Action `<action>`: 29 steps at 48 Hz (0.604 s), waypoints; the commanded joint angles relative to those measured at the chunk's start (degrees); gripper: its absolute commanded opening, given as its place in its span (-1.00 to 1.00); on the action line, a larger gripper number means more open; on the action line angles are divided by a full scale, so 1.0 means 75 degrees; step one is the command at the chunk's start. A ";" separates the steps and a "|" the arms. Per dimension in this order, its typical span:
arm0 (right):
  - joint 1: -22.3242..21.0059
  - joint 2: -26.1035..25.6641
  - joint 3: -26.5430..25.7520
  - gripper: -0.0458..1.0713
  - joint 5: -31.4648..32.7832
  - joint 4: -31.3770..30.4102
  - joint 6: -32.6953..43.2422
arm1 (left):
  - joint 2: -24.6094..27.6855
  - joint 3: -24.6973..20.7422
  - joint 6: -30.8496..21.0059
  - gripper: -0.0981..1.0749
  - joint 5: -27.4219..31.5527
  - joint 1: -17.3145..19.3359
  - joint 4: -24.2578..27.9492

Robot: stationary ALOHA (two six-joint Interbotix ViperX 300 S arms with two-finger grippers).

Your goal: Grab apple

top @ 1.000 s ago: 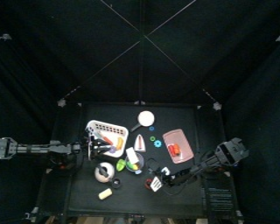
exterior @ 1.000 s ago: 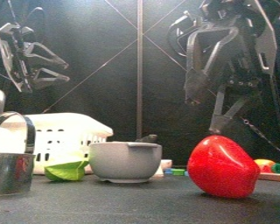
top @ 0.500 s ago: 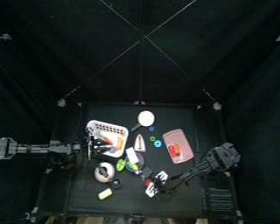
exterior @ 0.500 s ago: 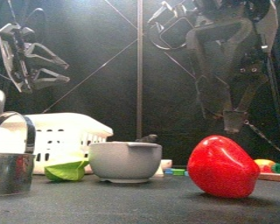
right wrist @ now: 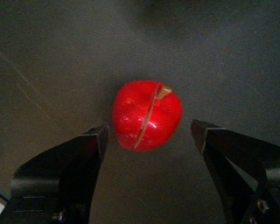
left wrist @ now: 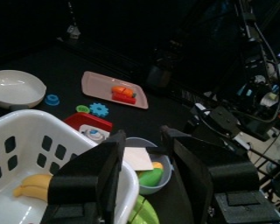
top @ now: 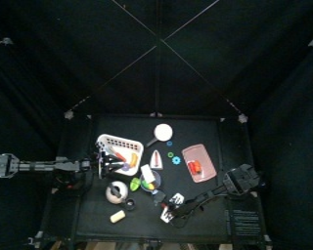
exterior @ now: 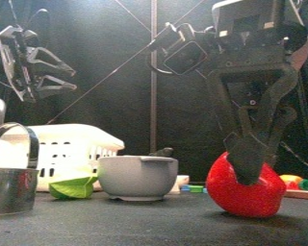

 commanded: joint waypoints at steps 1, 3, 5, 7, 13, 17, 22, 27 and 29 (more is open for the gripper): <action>-0.0129 -0.0105 -0.0152 0.92 -0.0023 0.0000 -0.0023 | 0.0012 -0.0082 0.0012 0.51 -0.0023 0.0023 -0.0012; -0.0141 -0.0094 -0.0152 0.92 -0.0023 -0.0035 -0.0023 | 0.0012 -0.0082 0.0012 0.51 -0.0023 0.0023 0.0000; -0.0176 -0.0070 -0.0141 0.91 -0.0023 -0.0047 -0.0023 | 0.0012 -0.0082 0.0000 0.51 -0.0023 0.0023 0.0000; -0.0211 -0.0035 -0.0129 0.91 -0.0035 -0.0047 -0.0023 | 0.0012 -0.0082 0.0012 0.51 -0.0023 0.0023 0.0000; -0.0246 -0.0012 -0.0129 0.87 -0.0117 -0.0047 -0.0023 | 0.0012 -0.0070 0.0000 0.51 -0.0012 0.0023 0.0000; -0.0246 -0.0012 -0.0117 0.80 -0.0129 -0.0035 -0.0023 | 0.0012 -0.0059 0.0000 0.51 -0.0012 0.0023 -0.0012; -0.0234 -0.0012 -0.0082 0.67 -0.0129 0.0012 -0.0012 | 0.0012 -0.0070 0.0000 0.51 -0.0012 0.0023 -0.0012; -0.0211 -0.0012 -0.0070 0.55 -0.0129 0.0047 -0.0012 | 0.0012 -0.0070 0.0000 0.51 -0.0012 0.0023 -0.0023; -0.0211 -0.0012 -0.0059 0.50 -0.0129 0.0047 -0.0012 | 0.0012 -0.0070 0.0000 0.51 -0.0012 0.0023 -0.0023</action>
